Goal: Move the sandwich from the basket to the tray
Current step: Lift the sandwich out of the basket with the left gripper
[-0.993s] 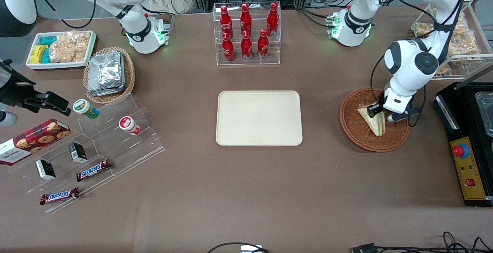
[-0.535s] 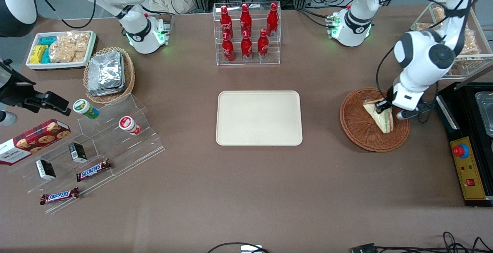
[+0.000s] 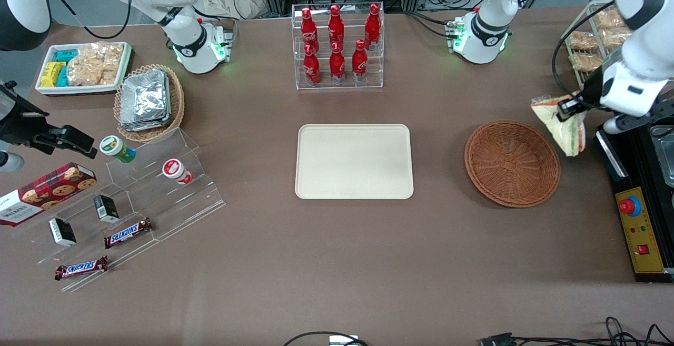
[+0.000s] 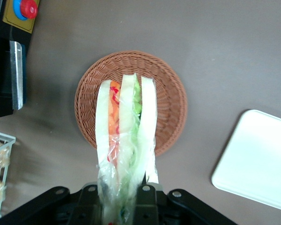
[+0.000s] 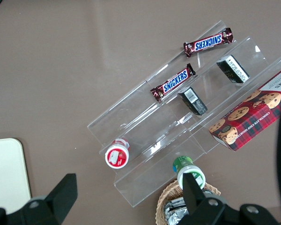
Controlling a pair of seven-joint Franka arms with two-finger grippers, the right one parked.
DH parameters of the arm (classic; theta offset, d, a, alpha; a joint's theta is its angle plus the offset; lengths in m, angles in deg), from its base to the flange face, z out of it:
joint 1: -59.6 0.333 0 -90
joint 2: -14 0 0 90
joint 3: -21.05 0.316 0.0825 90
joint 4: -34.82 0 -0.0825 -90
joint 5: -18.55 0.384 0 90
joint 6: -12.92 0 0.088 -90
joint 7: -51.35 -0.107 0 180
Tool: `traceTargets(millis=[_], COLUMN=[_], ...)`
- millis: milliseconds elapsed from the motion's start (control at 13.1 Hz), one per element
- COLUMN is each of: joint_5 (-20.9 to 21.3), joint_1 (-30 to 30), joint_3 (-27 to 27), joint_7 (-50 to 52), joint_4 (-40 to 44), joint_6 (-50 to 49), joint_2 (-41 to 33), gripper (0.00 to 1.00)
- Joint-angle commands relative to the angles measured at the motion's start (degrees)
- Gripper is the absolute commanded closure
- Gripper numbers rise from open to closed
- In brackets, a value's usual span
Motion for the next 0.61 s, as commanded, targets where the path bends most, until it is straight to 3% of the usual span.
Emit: traceTargets(millis=[0,382,535], joint_5=[-0.16,0.36,1.15], joint_1=[0.0,0.0,0.0], joint_3=[-8.12,-29.13,-33.89], joint_7=[8.67,16.18,16.35], joint_4=[5.73,7.5,5.15], joint_6=[-3.23,-3.42,-0.17], joint_2=[3.05,7.78,10.07], gripper=[1.0,1.0,1.0])
